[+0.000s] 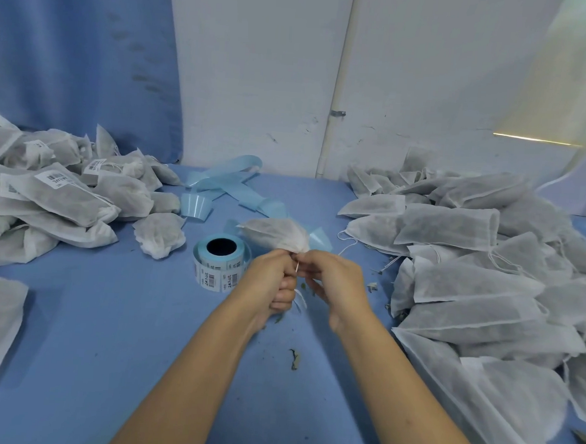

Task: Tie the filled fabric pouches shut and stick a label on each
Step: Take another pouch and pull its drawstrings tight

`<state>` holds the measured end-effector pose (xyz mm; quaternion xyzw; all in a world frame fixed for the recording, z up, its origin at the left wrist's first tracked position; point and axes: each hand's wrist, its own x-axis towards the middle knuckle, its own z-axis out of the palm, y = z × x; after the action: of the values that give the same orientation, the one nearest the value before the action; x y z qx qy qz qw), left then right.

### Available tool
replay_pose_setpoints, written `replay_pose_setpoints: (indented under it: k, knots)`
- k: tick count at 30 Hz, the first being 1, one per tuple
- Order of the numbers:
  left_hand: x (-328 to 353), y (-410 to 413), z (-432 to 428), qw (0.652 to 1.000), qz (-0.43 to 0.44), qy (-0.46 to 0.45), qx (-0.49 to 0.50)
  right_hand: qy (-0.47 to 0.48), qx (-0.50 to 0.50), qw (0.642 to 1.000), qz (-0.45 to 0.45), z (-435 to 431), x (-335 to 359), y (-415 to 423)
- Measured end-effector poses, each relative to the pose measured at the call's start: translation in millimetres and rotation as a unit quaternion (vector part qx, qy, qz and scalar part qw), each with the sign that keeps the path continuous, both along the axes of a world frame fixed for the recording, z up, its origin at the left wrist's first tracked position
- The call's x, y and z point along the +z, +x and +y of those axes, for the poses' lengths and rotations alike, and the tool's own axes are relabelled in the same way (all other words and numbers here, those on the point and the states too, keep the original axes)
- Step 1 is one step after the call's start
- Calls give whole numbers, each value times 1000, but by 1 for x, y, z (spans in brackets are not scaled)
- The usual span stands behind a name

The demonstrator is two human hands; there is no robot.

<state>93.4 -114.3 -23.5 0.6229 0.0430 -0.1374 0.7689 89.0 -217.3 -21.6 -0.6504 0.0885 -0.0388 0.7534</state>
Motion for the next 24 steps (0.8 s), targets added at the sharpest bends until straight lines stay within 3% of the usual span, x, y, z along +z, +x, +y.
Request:
replay_pose_setpoints:
  k: [4, 6, 8, 11, 14, 18, 24]
  knots:
    - [-3, -1, 1, 999, -17, -38, -14, 45, 21, 998, 37, -3, 1, 3]
    - [-4, -1, 1, 999, -35, -11, -7, 73, 36, 995, 53, -9, 2, 6]
    - [-5, 2, 2, 989, -91, 118, 11, 79, 52, 994, 61, -14, 3, 8]
    - [-4, 5, 5, 920, -199, 336, 32, 42, 46, 995, 73, -15, 1, 8]
    - [0, 4, 7, 861, -249, 441, 44, -27, 18, 999, 37, -15, 1, 8]
    - [5, 3, 11, 779, -320, 535, 64, -218, -17, 975, -43, -16, 1, 7]
    - [12, -2, 7, 761, -337, 550, 65, -420, -22, 903, -94, -12, -1, 6]
